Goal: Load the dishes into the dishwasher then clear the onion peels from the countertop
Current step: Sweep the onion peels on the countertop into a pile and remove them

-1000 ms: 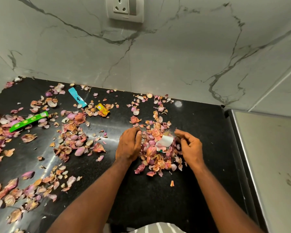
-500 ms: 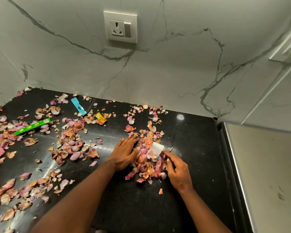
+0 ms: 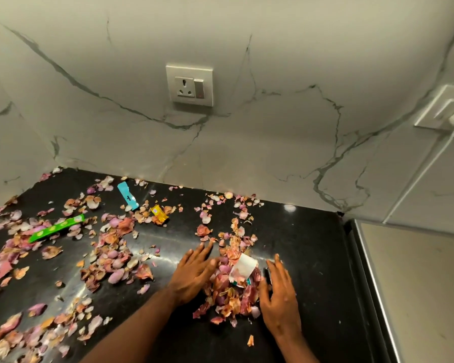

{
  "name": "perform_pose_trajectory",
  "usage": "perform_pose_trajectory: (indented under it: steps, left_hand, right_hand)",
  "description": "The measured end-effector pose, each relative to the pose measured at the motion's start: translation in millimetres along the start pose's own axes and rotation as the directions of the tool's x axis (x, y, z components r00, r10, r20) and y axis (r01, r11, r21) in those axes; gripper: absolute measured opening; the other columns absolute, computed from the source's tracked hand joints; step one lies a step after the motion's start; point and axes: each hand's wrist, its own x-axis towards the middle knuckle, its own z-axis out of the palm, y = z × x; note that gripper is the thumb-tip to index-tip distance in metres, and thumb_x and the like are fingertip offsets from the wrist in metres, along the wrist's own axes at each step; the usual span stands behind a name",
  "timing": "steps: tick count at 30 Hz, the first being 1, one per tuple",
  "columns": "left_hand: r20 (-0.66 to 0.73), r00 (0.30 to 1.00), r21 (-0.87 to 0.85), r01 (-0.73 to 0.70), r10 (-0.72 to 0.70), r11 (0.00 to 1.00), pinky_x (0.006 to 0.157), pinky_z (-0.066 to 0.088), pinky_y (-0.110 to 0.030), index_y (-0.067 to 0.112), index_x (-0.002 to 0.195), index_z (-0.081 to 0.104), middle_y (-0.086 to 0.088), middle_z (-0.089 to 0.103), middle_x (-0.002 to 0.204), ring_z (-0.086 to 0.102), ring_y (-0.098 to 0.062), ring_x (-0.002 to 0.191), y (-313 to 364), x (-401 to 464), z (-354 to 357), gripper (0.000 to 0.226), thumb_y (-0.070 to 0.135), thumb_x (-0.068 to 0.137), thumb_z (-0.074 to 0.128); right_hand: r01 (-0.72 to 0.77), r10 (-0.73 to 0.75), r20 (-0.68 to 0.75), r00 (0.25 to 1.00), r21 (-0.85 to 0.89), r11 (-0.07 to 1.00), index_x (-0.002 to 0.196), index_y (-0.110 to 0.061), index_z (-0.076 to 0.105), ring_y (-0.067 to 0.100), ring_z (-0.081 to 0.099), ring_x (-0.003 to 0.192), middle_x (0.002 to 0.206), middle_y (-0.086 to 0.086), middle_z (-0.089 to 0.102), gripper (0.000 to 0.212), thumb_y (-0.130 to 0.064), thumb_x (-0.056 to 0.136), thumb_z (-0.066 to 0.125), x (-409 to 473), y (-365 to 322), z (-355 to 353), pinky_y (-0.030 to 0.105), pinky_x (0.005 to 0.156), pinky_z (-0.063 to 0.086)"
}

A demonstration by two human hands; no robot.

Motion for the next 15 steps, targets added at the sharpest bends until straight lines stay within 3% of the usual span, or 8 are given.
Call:
perform_pose_trajectory:
  steps: [2,4,6,9,12,15]
  left_hand:
    - [-0.005,0.999,0.036,-0.034,0.034,0.999,0.126,-0.015,-0.033,0.057,0.153,0.027,0.026,-0.016,0.166,-0.020,0.003,0.154,-4.1,-2.8,0.8,0.081,0.080,0.089,-0.017]
    - [0.007,0.997,0.138,-0.080,0.079,0.987,0.126,-0.016,-0.034,0.051,0.158,0.019,0.020,-0.019,0.167,-0.025,0.002,0.153,-6.1,-7.7,3.8,0.081,0.075,0.091,-0.020]
    - [0.009,0.994,0.223,-0.110,0.111,0.969,0.126,-0.017,-0.035,0.044,0.162,0.010,0.015,-0.024,0.167,-0.028,0.001,0.152,-6.0,-12.8,8.6,0.081,0.072,0.092,-0.021]
    - [0.015,0.990,0.252,-0.141,0.142,0.958,0.127,-0.014,-0.035,0.040,0.163,0.002,0.012,-0.025,0.168,-0.027,0.000,0.153,-9.3,-16.7,9.9,0.080,0.071,0.093,-0.022]
    - [0.012,0.986,0.198,-0.167,0.168,0.966,0.128,-0.010,-0.032,0.041,0.162,0.003,0.013,-0.015,0.170,-0.022,0.003,0.153,-12.6,-19.9,8.2,0.078,0.071,0.094,-0.019]
    - [-0.025,0.982,0.115,-0.184,0.188,0.976,0.129,-0.006,-0.031,0.041,0.161,0.011,0.016,-0.004,0.170,-0.010,0.003,0.156,-14.5,-20.7,5.8,0.078,0.072,0.095,-0.015]
  right_hand:
    - [0.013,-0.008,0.076,0.997,-0.063,0.998,0.161,-0.033,0.031,0.001,0.015,0.153,0.168,-0.015,0.022,0.055,-0.050,0.108,0.038,0.1,-3.5,0.0,0.031,0.127,0.015]
    - [0.021,-0.009,0.126,0.992,-0.094,0.995,0.160,-0.038,0.032,0.002,0.021,0.153,0.165,-0.016,0.030,0.056,-0.056,0.108,0.034,0.0,-5.5,-2.7,0.027,0.126,0.015]
    - [0.006,0.002,0.132,0.991,-0.061,0.998,0.157,-0.043,0.037,0.006,0.036,0.149,0.159,-0.014,0.043,0.052,-0.056,0.107,0.037,-2.5,-3.8,-7.6,0.031,0.123,0.030]
    - [0.025,-0.029,0.044,0.999,0.084,0.996,0.146,-0.051,0.047,-0.002,0.052,0.133,0.146,-0.017,0.058,0.039,-0.045,0.107,0.047,-8.7,-5.7,-12.4,0.032,0.109,0.048]
    - [0.041,-0.033,-0.143,0.989,0.056,0.998,0.144,-0.033,0.057,0.001,0.043,0.142,0.150,-0.014,0.053,0.038,-0.032,0.106,0.054,-11.8,-3.4,-7.1,0.037,0.116,0.043]
    - [-0.165,0.138,-0.204,0.969,-0.124,0.978,0.158,-0.024,0.040,0.012,0.021,0.157,0.168,-0.004,0.030,0.063,-0.058,0.105,0.032,-3.6,-3.7,0.3,0.042,0.128,0.022]
